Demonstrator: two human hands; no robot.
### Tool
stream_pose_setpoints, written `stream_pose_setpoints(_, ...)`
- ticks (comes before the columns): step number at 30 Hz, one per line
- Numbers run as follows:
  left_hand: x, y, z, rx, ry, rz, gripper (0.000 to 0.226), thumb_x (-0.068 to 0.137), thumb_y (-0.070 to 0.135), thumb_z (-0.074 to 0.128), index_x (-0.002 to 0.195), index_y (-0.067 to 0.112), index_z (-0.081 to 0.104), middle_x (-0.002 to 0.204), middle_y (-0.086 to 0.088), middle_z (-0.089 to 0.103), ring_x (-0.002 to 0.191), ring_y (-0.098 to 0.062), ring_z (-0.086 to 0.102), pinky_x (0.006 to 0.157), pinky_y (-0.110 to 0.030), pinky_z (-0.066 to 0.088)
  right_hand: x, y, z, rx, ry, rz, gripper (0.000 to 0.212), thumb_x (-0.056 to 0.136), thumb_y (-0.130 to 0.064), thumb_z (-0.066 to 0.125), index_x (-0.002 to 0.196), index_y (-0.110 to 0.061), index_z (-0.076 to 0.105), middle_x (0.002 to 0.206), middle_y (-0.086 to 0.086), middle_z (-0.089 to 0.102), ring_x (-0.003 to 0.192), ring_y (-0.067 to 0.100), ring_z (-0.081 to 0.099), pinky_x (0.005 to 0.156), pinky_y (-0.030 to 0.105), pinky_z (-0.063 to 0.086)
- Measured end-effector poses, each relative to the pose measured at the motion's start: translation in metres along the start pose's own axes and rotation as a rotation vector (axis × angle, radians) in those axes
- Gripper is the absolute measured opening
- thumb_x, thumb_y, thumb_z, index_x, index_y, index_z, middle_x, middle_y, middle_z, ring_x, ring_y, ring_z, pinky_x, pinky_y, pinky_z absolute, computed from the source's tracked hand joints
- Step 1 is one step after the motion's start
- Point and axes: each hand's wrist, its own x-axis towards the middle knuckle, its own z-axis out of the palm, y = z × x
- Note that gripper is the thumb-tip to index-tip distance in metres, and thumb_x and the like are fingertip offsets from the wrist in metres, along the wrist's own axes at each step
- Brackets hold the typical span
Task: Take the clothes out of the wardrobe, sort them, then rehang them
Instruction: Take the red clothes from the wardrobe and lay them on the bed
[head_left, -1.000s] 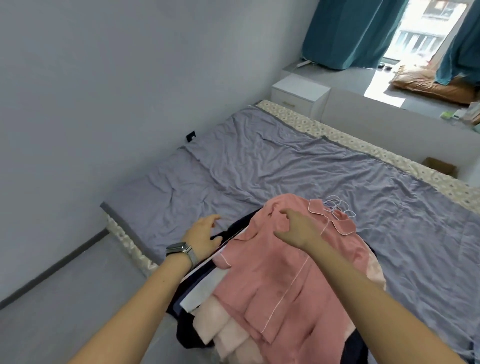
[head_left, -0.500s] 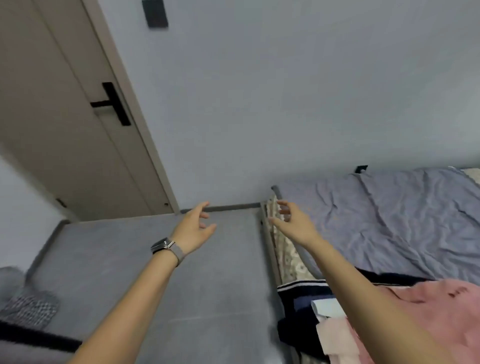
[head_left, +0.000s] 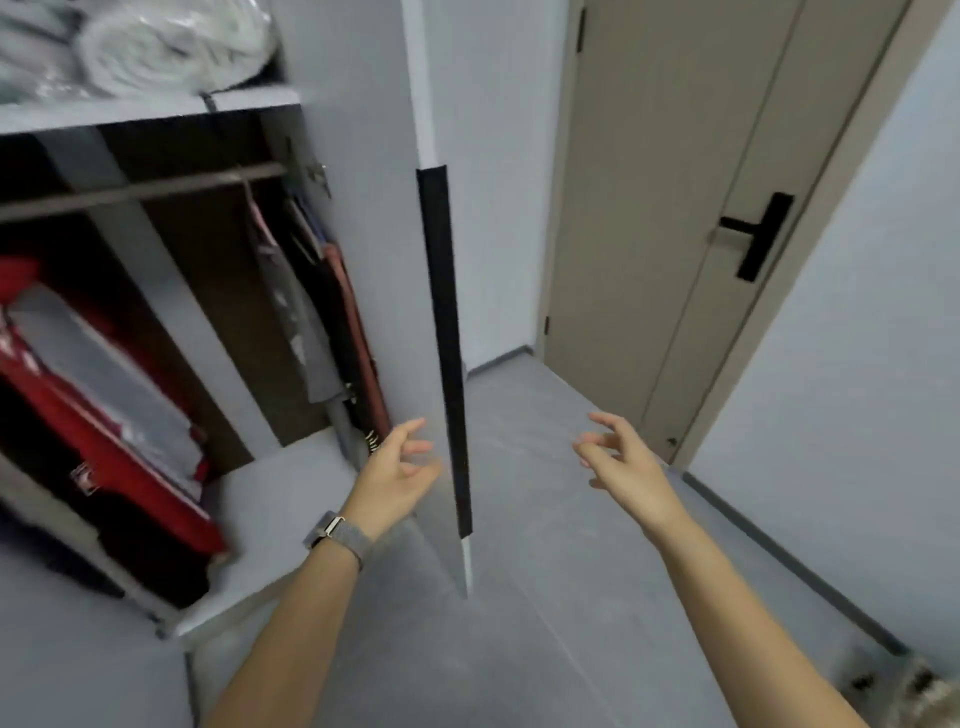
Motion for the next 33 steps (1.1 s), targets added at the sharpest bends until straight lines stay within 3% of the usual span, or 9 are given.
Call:
stream_pose_setpoints(5, -0.018, -0.035, -0.084, -0.097, 0.253, -0.093, 0.043, 0.088, 0.017, 0.060, 0.127, 0.028, 0.045, 0.112, -0.001, 0.059, 0.087, -0.023, 0.062, 0.080, -0.036, 0.049, 0.023, -0.041, 0.090, 0.042, -0.217, -0.078, 0.036, 0.093, -0.024, 0.057, 0.128, -0.027, 0.048, 0.103, -0.002, 0.061, 0.096, 0.024, 0.063, 0.086, 0.037, 0.053)
stream_pose_setpoints(12, -0.013, -0.075, -0.207, -0.175, 0.470, -0.121, 0.039, 0.092, 0.016, 0.055, 0.129, 0.021, 0.044, 0.105, -0.002, 0.060, 0.083, -0.012, 0.061, 0.080, -0.031, 0.049, 0.058, -0.106, 0.244, 0.041, -0.484, -0.140, 0.030, 0.094, -0.022, 0.056, 0.122, -0.029, 0.045, 0.095, -0.008, 0.060, 0.092, 0.015, 0.061, 0.073, 0.026, 0.052)
stream_pose_setpoints(14, -0.002, -0.086, -0.241, -0.158, 0.493, -0.120, 0.039, 0.093, 0.019, 0.054, 0.130, 0.023, 0.044, 0.100, 0.002, 0.062, 0.087, -0.012, 0.061, 0.085, -0.032, 0.050, 0.070, -0.121, 0.284, 0.040, -0.495, -0.150, 0.030, 0.095, -0.019, 0.056, 0.123, -0.025, 0.047, 0.093, -0.009, 0.060, 0.088, 0.016, 0.061, 0.071, 0.025, 0.049)
stream_pose_setpoints(18, 0.023, -0.110, -0.301, -0.104, 0.496, -0.135, 0.034, 0.094, 0.021, 0.051, 0.127, 0.027, 0.047, 0.111, 0.001, 0.061, 0.102, -0.018, 0.060, 0.094, -0.040, 0.049, 0.097, -0.140, 0.353, 0.018, -0.509, -0.131, 0.032, 0.094, -0.018, 0.056, 0.126, -0.020, 0.051, 0.094, -0.010, 0.062, 0.090, 0.018, 0.063, 0.086, 0.039, 0.051)
stream_pose_setpoints(24, 0.065, -0.127, -0.355, -0.082, 0.502, -0.123, 0.029, 0.094, 0.021, 0.052, 0.123, 0.025, 0.051, 0.108, 0.004, 0.059, 0.099, -0.015, 0.060, 0.094, -0.035, 0.048, 0.135, -0.168, 0.419, -0.028, -0.535, -0.132, 0.032, 0.092, -0.018, 0.059, 0.122, -0.023, 0.053, 0.105, -0.008, 0.058, 0.096, 0.015, 0.060, 0.091, 0.041, 0.051)
stream_pose_setpoints(31, 0.152, -0.129, -0.392, -0.083, 0.528, -0.049, 0.025, 0.094, 0.017, 0.051, 0.117, 0.026, 0.052, 0.102, 0.003, 0.060, 0.090, -0.010, 0.060, 0.074, -0.014, 0.045, 0.226, -0.207, 0.457, -0.103, -0.495, -0.244, 0.033, 0.090, -0.005, 0.058, 0.122, -0.014, 0.056, 0.113, -0.001, 0.057, 0.095, 0.010, 0.058, 0.086, 0.023, 0.046)
stream_pose_setpoints(33, 0.179, -0.126, -0.400, -0.044, 0.524, -0.032, 0.025, 0.094, 0.017, 0.051, 0.118, 0.024, 0.052, 0.099, 0.010, 0.059, 0.087, 0.000, 0.058, 0.069, -0.005, 0.043, 0.264, -0.219, 0.466, -0.108, -0.417, -0.297, 0.035, 0.088, -0.002, 0.058, 0.121, -0.012, 0.058, 0.113, 0.001, 0.060, 0.101, 0.012, 0.057, 0.094, 0.027, 0.045)
